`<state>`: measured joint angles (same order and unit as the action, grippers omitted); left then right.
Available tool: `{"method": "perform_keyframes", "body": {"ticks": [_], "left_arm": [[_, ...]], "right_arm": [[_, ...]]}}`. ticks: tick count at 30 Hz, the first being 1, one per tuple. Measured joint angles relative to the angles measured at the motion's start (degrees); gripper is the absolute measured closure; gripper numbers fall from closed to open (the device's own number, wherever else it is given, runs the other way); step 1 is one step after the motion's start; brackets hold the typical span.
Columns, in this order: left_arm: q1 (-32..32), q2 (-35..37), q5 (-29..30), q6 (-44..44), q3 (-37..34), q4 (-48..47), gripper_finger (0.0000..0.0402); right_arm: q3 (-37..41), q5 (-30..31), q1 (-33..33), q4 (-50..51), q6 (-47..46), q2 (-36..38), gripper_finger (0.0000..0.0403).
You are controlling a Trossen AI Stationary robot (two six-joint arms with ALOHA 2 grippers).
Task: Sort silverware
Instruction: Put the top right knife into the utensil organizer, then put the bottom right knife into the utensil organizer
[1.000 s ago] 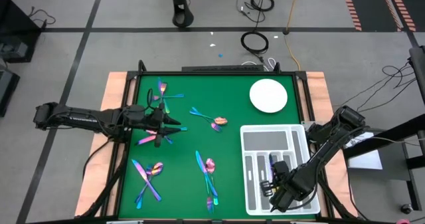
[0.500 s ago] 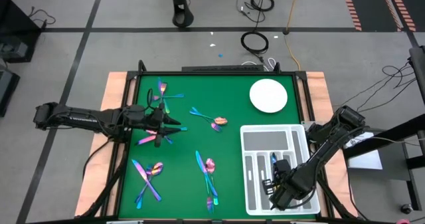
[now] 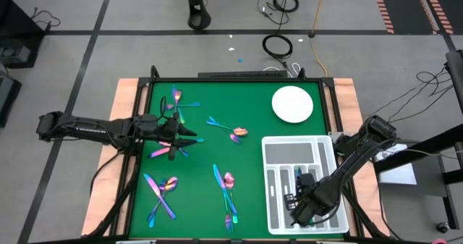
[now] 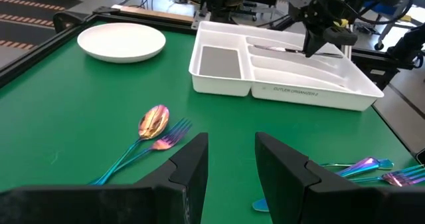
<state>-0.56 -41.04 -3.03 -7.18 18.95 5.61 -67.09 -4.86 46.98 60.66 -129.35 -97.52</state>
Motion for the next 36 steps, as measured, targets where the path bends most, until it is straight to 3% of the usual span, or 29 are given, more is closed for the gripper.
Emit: {"method": "perform_keyframes", "body": {"ticks": [4, 9, 17, 24, 31, 36], "left_arm": [[0.0, 0.0, 0.0, 0.01, 0.01, -0.02, 0.0277], [0.0, 0.0, 0.0, 0.02, 0.01, -0.02, 0.0277], [0.0, 0.0, 0.0, 0.0, 0.01, 0.04, 0.0277], [-0.02, 0.0, 0.0, 0.02, 0.01, 0.04, 0.0277], [-0.01, 0.0, 0.0, -0.6, 0.01, 0.44, 0.0277], [0.0, 0.0, -0.02, -2.96, 0.01, 0.52, 0.0277]], "right_arm": [[0.0, -0.34, 0.01, -0.43, 0.12, -1.88, 0.0381], [0.0, -5.13, 0.0, -0.46, -0.84, -3.96, 0.0341], [-0.02, -5.67, -0.51, -0.71, -0.97, -4.28, 0.0279], [-0.24, -5.6, -1.27, 0.14, 2.44, -2.0, 0.0263], [-4.29, 5.08, -1.29, 6.68, 5.03, 2.57, 0.0267], [-4.63, 14.66, -2.65, 6.97, 14.47, 5.19, 0.0268]]}}
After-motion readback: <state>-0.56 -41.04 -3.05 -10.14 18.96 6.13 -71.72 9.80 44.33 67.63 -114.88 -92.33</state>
